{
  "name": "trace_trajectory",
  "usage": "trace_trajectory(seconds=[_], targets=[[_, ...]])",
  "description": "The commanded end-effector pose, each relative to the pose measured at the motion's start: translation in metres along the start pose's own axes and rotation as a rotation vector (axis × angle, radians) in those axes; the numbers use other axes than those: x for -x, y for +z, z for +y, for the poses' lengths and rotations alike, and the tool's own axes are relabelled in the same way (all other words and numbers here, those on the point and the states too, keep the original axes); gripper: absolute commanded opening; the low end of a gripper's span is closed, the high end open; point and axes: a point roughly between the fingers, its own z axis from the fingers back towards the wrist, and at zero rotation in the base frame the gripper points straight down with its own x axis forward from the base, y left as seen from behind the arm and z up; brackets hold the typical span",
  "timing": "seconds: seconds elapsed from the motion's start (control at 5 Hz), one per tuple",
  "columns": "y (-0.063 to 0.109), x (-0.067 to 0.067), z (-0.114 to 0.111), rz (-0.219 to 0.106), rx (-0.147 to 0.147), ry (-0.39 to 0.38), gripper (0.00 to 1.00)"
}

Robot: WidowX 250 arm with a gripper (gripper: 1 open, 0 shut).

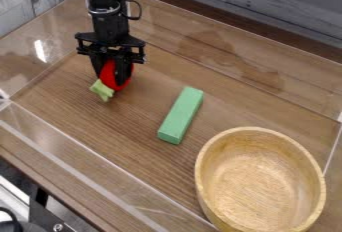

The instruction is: Move the red object to the right side of the table

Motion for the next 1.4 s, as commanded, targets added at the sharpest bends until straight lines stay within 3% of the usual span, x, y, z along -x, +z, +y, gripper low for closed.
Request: trace_trajectory(seconds=[0.0, 0.4, 0.6, 0.8, 1.0, 1.2], targets=[[0.017, -0.01, -0.004, -0.063, -0.011, -0.012, 0.0], [0.026, -0.013, -0.015, -0.067, 0.007, -0.023, 0.0], [0.04, -0.016, -0.027, -0.072, 0.025, -0.025, 0.0], [0.056, -0.019, -0.048, -0.078, 0.05, -0.035, 0.0], [0.062, -0.024, -0.084, -0.077, 0.074, -0.055, 0.0], [0.056, -0.024, -0.125, -0.069, 0.082, -0.093, 0.0]])
